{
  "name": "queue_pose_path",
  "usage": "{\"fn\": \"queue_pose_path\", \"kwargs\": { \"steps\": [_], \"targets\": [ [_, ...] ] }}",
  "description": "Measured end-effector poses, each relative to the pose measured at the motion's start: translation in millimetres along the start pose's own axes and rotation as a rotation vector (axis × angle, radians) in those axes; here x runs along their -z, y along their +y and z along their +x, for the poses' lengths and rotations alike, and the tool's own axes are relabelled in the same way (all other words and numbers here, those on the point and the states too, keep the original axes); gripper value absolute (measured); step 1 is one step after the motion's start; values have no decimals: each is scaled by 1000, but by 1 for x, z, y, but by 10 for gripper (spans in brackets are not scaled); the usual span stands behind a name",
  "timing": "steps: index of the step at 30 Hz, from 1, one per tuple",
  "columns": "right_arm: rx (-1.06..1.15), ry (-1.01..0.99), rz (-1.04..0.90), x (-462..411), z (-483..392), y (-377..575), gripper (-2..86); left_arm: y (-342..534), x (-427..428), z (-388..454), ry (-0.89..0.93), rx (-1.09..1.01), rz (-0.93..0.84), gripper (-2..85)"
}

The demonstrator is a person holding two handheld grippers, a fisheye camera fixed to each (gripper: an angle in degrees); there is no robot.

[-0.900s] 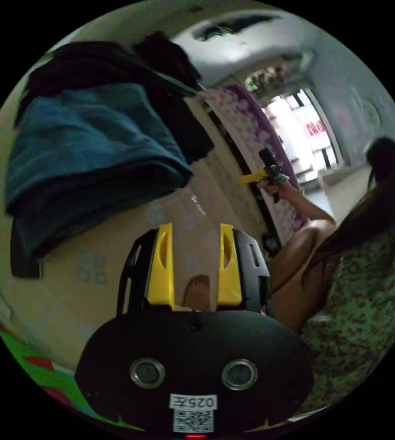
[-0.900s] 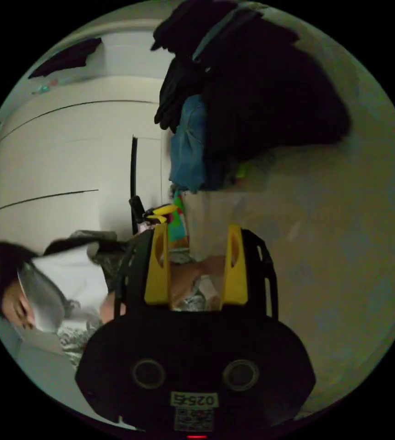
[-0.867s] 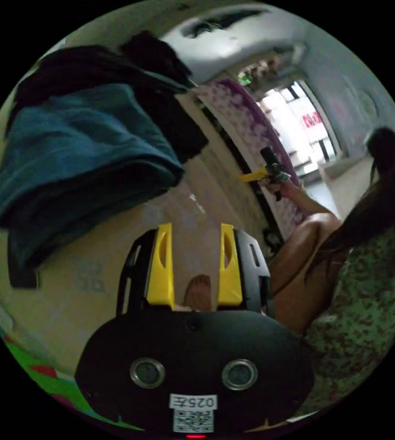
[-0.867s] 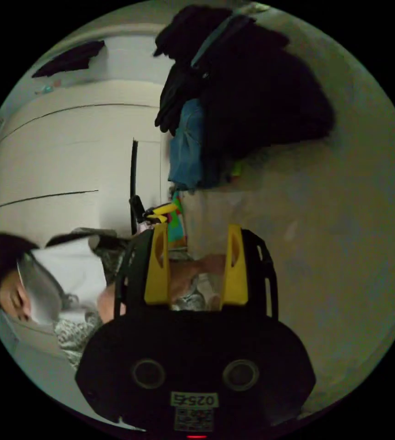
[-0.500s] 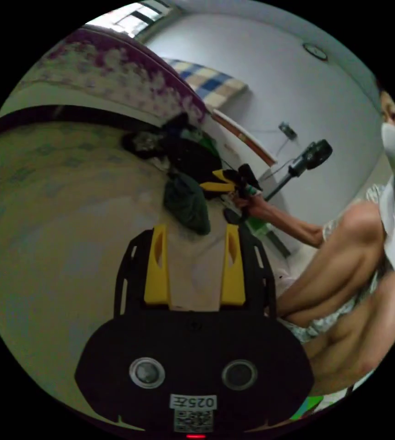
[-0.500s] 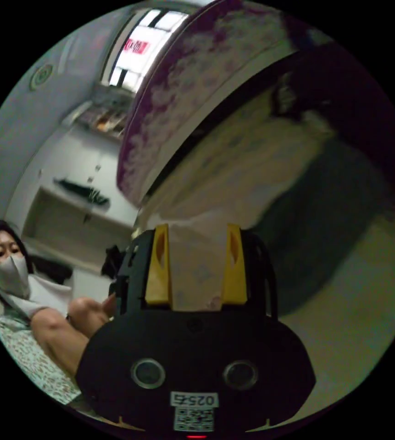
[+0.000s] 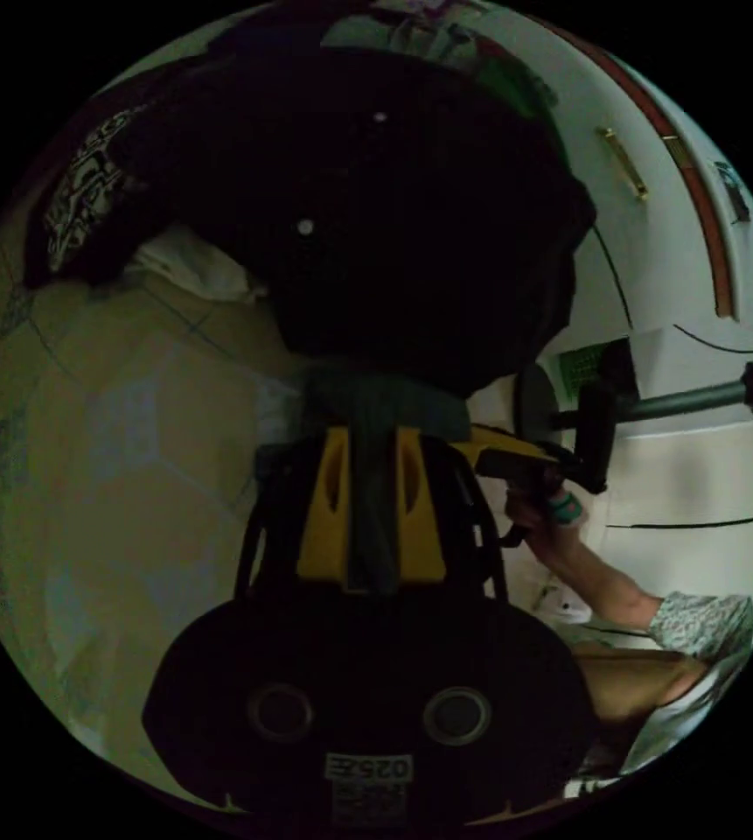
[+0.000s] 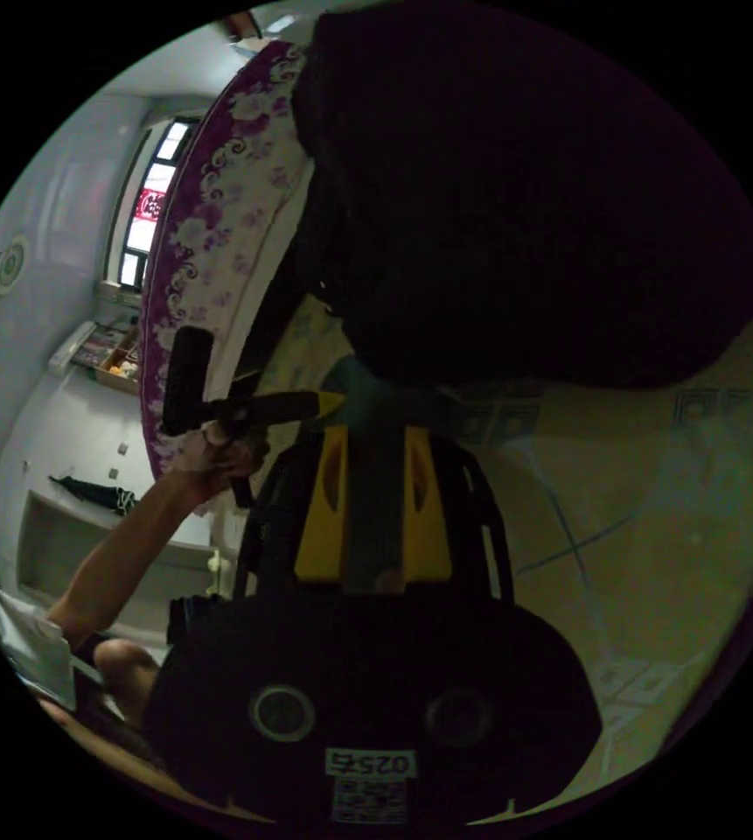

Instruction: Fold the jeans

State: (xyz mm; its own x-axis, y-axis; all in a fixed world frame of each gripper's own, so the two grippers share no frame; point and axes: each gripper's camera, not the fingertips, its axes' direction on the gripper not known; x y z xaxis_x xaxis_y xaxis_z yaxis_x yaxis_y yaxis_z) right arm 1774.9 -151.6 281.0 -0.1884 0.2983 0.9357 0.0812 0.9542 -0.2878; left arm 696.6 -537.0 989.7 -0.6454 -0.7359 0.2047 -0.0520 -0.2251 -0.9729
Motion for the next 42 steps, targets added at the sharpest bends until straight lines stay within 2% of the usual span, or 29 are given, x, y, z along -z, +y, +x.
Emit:
{"fn": "queue_pose_path", "kwargs": {
  "steps": [3,4,5,7,10,11,13,15,17,19,20,21,22,23,24,25,26,28,29,32,34,37,40,42],
  "targets": [
    [76,54,65,88,-62,25,5,16,4,-11,45,-42,68,-5],
    [149,21,133,132,-93,36,-1,25,16,-8,54,-100,102,-9],
    [250,-90,280,187,-131,50,-5,34,34,-4,98,-151,141,-12],
    [406,-202,432,268,-194,63,-7,47,63,10,178,-256,137,-14],
    [571,74,433,350,-292,79,-7,103,124,38,48,-465,175,-16],
    [598,127,418,365,-315,88,-4,136,150,38,57,-508,196,-16],
    [632,84,359,374,-332,104,4,190,186,31,123,-545,193,-15],
    [590,-53,258,371,-334,120,36,253,215,18,128,-542,176,-14],
    [468,-243,140,354,-332,148,96,343,238,-27,18,-369,166,-11],
    [417,-285,66,336,-337,177,117,416,241,-82,-53,-196,132,-6],
    [400,-266,-5,321,-344,197,123,469,240,-128,-75,-8,128,-1],
    [393,-243,-49,313,-349,207,125,497,240,-153,-54,96,141,2],
    [377,-204,-149,298,-358,226,128,554,241,-196,70,277,185,17],
    [366,-200,-241,284,-369,245,131,611,244,-225,241,406,334,40],
    [364,-204,-284,279,-374,254,132,637,246,-231,286,442,419,50],
    [355,-209,-347,270,-387,271,135,680,251,-231,310,513,580,70],
    [382,-204,-402,264,-402,287,137,709,254,-218,281,550,694,112],
    [443,-174,-481,258,-431,305,140,733,251,-195,227,657,776,164],
    [492,-143,-515,256,-451,317,144,736,245,-183,256,716,785,186],
    [611,47,-549,260,-493,341,161,712,235,-160,359,780,740,193],
    [596,141,-516,270,-504,346,168,690,242,-153,353,784,725,182],
    [477,187,-394,301,-504,337,181,644,264,-156,481,754,743,152],
    [296,217,-182,333,-479,310,185,595,291,-159,489,696,569,66],
    [141,150,-73,345,-450,286,183,582,314,-157,452,697,451,33]
  ]
}}
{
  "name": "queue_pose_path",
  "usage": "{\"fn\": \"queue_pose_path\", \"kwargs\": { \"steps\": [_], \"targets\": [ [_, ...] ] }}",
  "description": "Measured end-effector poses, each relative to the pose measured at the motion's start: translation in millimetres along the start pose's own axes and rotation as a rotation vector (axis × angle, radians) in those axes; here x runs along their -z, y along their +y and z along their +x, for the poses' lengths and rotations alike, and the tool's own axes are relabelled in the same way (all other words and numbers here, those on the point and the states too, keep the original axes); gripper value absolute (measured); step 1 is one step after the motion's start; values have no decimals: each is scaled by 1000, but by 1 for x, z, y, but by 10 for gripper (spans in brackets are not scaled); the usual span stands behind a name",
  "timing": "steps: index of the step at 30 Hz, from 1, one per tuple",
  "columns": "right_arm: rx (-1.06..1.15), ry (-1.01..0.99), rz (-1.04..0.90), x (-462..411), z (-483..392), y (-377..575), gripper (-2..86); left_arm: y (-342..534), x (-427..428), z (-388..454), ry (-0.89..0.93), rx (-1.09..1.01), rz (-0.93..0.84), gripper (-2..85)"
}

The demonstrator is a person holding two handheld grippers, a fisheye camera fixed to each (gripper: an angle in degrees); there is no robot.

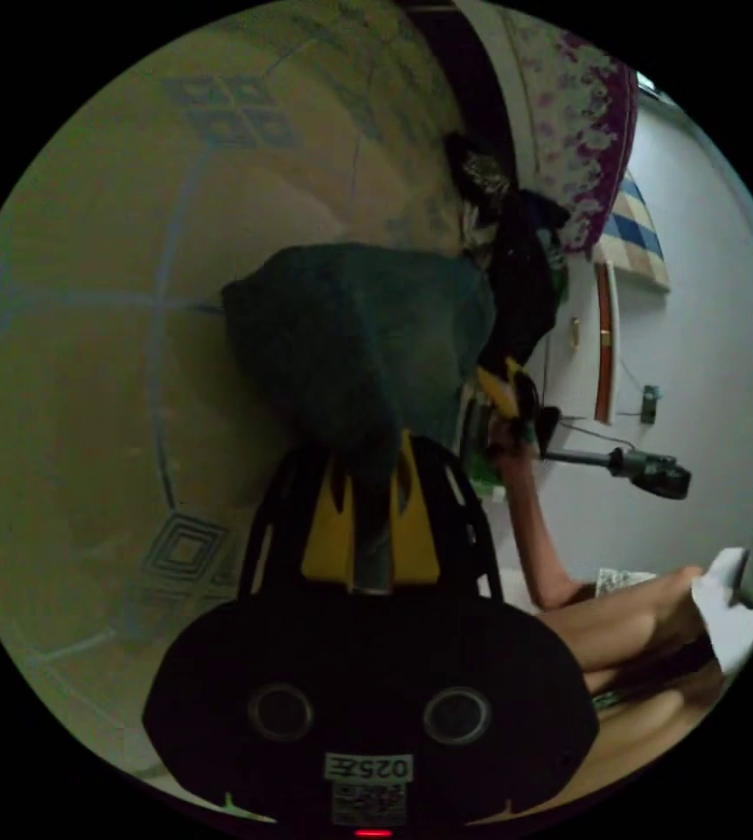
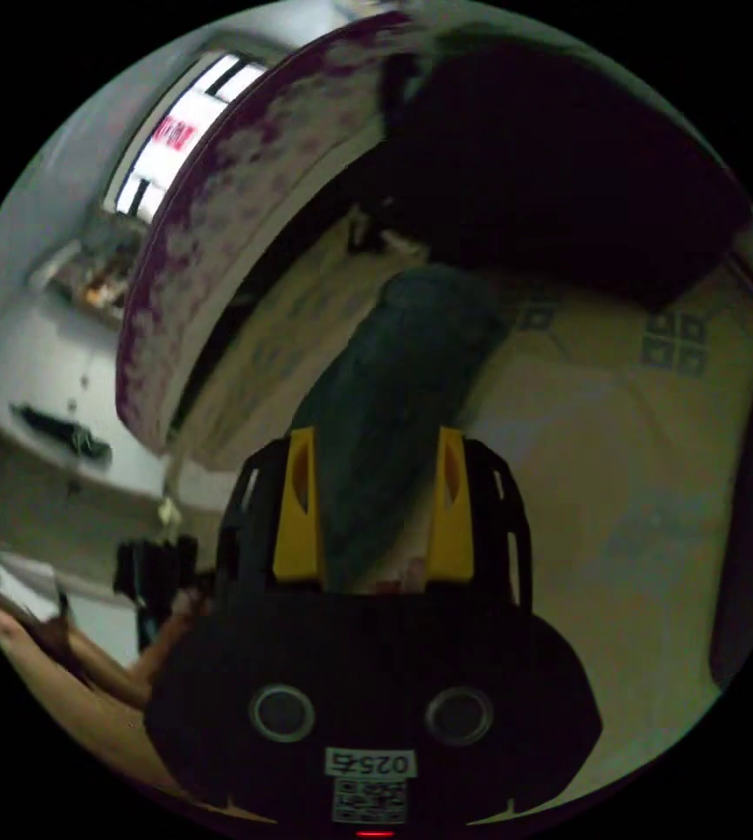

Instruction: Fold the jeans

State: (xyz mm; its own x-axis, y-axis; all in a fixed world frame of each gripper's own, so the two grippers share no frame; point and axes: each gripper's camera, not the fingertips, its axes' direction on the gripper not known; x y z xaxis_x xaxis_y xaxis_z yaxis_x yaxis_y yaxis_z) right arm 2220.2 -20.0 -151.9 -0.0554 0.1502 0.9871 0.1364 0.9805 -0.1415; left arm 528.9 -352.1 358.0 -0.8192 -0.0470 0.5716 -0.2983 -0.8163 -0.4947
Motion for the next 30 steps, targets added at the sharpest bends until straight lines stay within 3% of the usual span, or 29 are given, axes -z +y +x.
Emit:
{"fn": "queue_pose_path", "kwargs": {
  "steps": [3,6,8,12,15,18,20,22,25,27,30],
  "targets": [
    [-211,-73,107,0,40,-29,161,-4,34,33,-24,-61,-54,14],
    [-206,-140,48,-15,29,-48,77,-9,83,63,-75,-94,-41,21],
    [-192,-66,76,-5,-10,-38,44,-13,122,85,-80,-122,-45,44],
    [96,-22,296,45,-125,8,33,20,195,112,-35,-130,64,87],
    [325,-251,304,62,-230,57,33,84,266,146,53,-167,282,140],
    [545,-607,133,43,-325,110,41,161,315,224,81,-279,445,192],
    [747,-896,-176,-8,-384,155,60,220,343,278,71,-306,600,222],
    [820,-971,-429,-52,-411,190,74,257,365,286,97,-237,712,240],
    [842,-963,-540,-77,-415,220,93,309,391,258,110,-11,876,260],
    [870,-858,-520,-70,-404,221,123,323,393,240,109,102,863,246],
    [795,-550,-449,-52,-351,193,156,332,383,228,264,280,899,225]
  ]
}}
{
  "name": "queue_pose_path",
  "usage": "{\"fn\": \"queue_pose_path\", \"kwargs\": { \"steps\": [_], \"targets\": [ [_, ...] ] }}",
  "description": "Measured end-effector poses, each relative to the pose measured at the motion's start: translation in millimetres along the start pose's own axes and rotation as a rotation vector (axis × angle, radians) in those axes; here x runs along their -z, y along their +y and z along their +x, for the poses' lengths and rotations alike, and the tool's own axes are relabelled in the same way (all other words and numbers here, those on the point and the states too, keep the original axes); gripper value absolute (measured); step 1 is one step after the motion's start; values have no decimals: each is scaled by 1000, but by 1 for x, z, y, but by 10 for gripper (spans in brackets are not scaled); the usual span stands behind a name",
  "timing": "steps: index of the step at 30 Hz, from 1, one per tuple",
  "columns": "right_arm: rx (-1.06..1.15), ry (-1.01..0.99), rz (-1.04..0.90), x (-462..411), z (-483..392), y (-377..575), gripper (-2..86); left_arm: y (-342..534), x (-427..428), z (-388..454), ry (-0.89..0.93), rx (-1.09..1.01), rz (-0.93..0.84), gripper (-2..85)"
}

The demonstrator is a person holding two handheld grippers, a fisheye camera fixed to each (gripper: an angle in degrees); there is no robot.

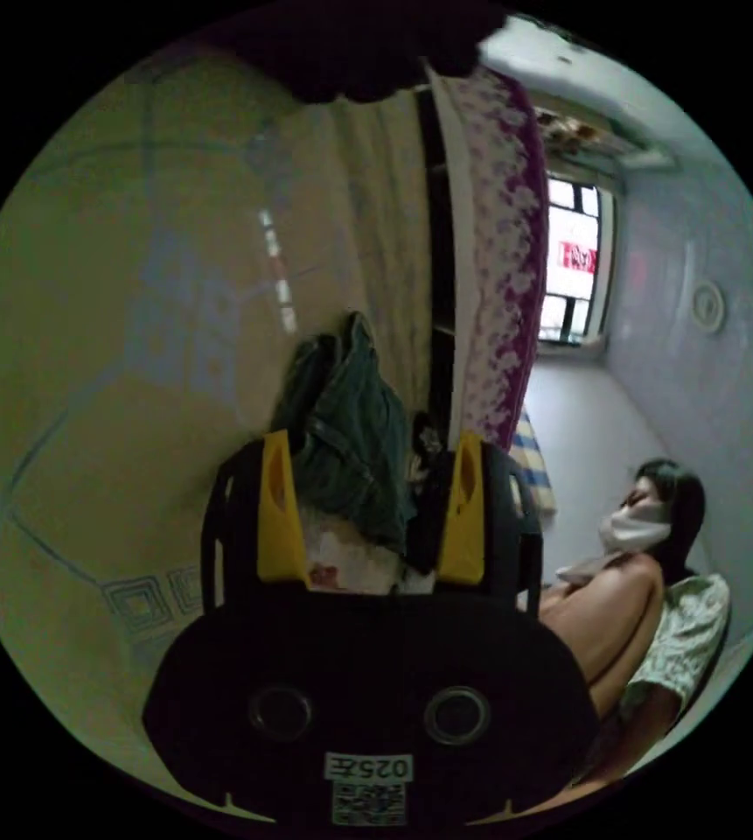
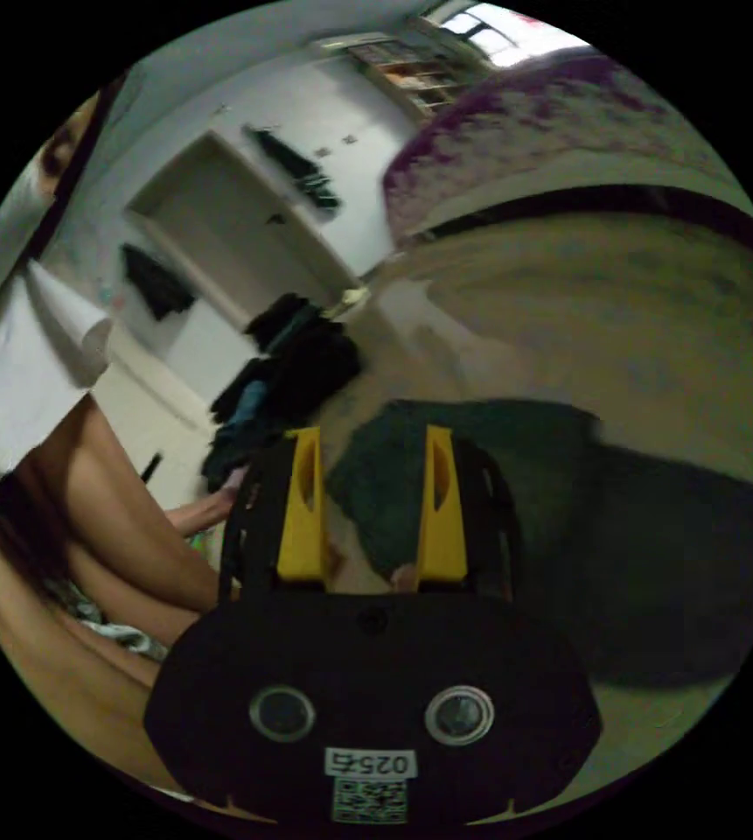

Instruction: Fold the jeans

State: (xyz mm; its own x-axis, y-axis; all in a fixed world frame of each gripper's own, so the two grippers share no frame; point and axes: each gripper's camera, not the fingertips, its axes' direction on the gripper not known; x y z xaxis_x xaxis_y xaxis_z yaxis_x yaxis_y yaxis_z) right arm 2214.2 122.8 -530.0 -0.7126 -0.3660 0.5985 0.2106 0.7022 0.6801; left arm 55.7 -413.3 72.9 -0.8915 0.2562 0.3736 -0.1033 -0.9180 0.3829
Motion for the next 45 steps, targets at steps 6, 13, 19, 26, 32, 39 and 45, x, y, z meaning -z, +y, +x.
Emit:
{"fn": "queue_pose_path", "kwargs": {
  "steps": [6,13,19,26,32,39,45],
  "targets": [
    [-712,308,394,178,116,118,168,50,-4,72,-120,26,58,220],
    [-966,273,572,237,192,174,160,100,-43,164,-289,-21,60,221],
    [-992,404,516,249,198,145,93,112,-119,213,-272,-66,-52,154],
    [-882,374,550,285,172,133,8,134,-162,256,-283,-37,-151,35],
    [-868,545,576,343,103,169,3,159,-193,312,-295,-150,-115,22],
    [-932,685,648,425,43,243,3,173,-198,342,-210,-129,14,12],
    [-796,726,565,503,-7,225,9,173,-169,419,-330,-308,119,11]
  ]
}}
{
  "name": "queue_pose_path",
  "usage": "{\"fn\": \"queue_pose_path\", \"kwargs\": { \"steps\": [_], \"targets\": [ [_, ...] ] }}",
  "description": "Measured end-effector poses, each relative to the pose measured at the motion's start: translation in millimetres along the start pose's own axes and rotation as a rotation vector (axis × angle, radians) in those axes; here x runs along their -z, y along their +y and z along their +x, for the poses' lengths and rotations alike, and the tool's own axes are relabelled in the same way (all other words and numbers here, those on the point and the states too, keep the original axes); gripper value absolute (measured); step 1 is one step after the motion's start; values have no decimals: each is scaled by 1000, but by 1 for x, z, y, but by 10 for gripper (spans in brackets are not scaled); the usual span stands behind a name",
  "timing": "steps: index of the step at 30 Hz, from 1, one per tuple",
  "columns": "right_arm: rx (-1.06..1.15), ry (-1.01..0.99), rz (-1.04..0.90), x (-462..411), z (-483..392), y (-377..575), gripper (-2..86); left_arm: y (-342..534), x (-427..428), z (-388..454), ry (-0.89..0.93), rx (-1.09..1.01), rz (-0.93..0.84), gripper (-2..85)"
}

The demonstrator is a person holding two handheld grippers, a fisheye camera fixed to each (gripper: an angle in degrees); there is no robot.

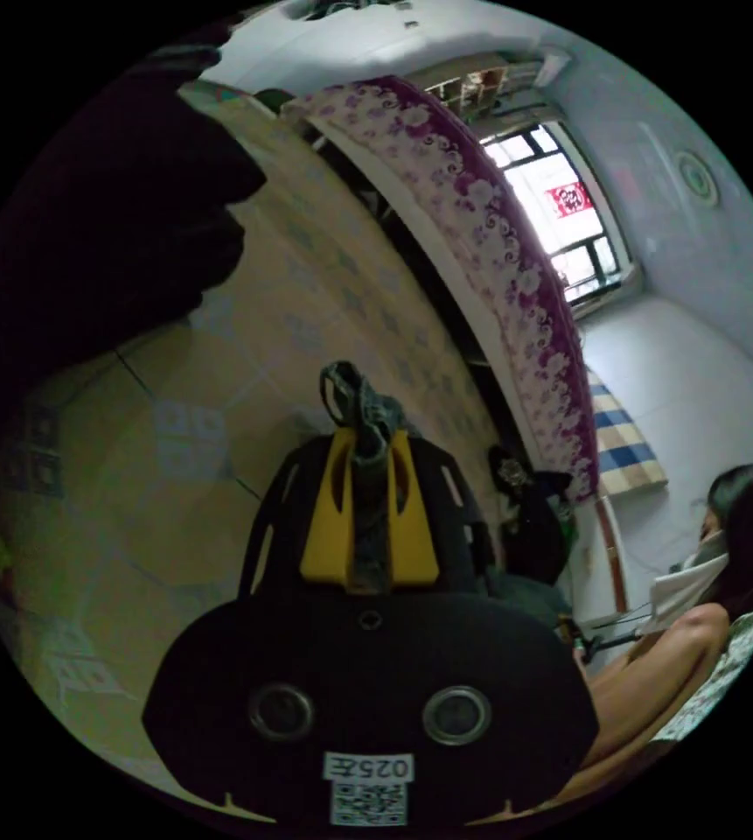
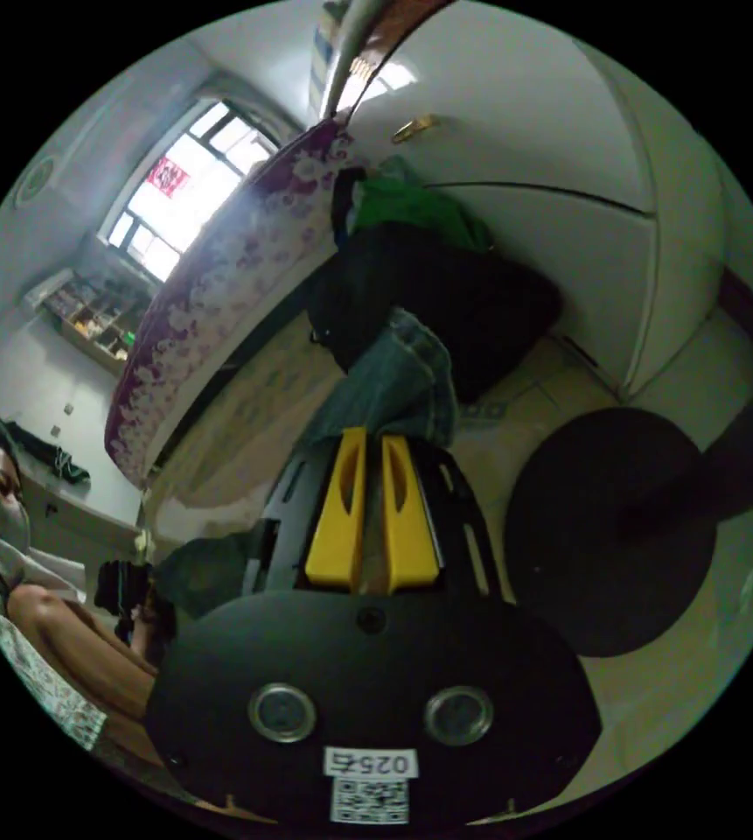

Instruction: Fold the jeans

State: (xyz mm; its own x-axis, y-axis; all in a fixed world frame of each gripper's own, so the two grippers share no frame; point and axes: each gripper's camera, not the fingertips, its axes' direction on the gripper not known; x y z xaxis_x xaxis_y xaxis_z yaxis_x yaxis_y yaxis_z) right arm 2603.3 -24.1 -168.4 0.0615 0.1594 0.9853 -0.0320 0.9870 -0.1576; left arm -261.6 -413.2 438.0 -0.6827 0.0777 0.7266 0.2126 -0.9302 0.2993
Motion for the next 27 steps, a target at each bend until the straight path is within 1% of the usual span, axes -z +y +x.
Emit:
{"fn": "queue_pose_path", "kwargs": {
  "steps": [1,3,5,6,7,8,9,11,12,14,16,17,18,19,20,23,25,27],
  "targets": [
    [23,15,-43,-5,3,-2,10,4,-1,4,-55,-17,-5,13],
    [-15,60,-117,-21,19,-3,13,16,-12,-5,-114,17,-48,15],
    [-87,118,-216,-47,52,1,15,35,-36,-28,-166,93,-144,18],
    [-101,131,-245,-53,60,3,15,40,-38,-33,-145,110,-132,18],
    [-143,156,-287,-62,76,5,15,48,-40,-41,-65,153,-102,20],
    [-180,118,-276,-64,88,7,16,54,-41,-47,9,213,-93,20],
    [-199,88,-258,-61,92,6,17,56,-42,-47,27,224,-95,20],
    [-262,37,-190,-45,95,4,21,59,-48,-33,5,198,-114,21],
    [-259,45,-175,-39,92,3,22,59,-49,-28,-5,189,-121,21],
    [-175,152,-157,-25,77,1,31,58,-59,-10,-46,146,-164,22],
    [-91,214,-188,-27,75,4,38,60,-67,-3,-69,135,-183,23],
    [-86,218,-215,-28,83,7,40,63,-70,0,-63,140,-177,23],
    [-91,199,-216,-28,89,8,39,65,-71,0,-53,146,-171,23],
    [-106,140,-196,-25,101,12,38,70,-73,0,-35,163,-156,23],
    [-117,61,-162,-19,113,15,37,75,-74,0,-14,178,-138,23],
    [-108,-56,-72,-10,132,27,34,87,-77,-1,29,212,-106,24],
    [-93,-32,-47,-5,132,30,33,91,-79,2,30,217,-99,24],
    [-36,69,-60,-2,120,28,35,93,-82,5,26,219,-97,24]
  ]
}}
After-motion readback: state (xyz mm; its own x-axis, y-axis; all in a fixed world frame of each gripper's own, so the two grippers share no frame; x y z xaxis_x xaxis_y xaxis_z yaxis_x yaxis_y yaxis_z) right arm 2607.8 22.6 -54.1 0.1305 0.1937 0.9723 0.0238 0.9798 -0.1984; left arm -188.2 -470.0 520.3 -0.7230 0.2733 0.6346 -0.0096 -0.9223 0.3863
